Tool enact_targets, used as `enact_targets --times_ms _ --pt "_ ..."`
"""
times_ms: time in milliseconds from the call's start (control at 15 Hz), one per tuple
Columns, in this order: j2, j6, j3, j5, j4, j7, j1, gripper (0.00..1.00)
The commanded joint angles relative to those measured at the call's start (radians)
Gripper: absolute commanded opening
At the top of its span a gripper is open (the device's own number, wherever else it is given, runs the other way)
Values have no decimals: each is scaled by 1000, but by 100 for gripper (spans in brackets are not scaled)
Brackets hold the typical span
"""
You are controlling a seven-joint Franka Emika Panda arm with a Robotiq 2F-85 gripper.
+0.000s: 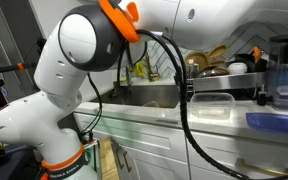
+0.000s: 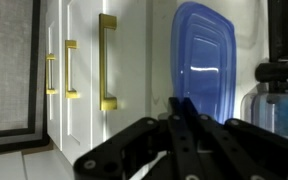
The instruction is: Put the blue lid on the lunch box
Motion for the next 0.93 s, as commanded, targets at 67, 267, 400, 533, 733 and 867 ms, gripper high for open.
enact_targets --times_ms 67,267,400,533,733,867 --pt "-22 -80 -3 3 16 45 -21 2" --pt "-75 -110 -21 -19 -18 53 -15 2" --pt "-112 -120 -33 -26 -40 51 -15 2" --pt "-159 -129 -43 -27 -78 33 -15 2" --pt "-247 -144 -61 -37 -161 14 -9 2" --pt "-315 -142 -69 -50 -233 -4 2 2"
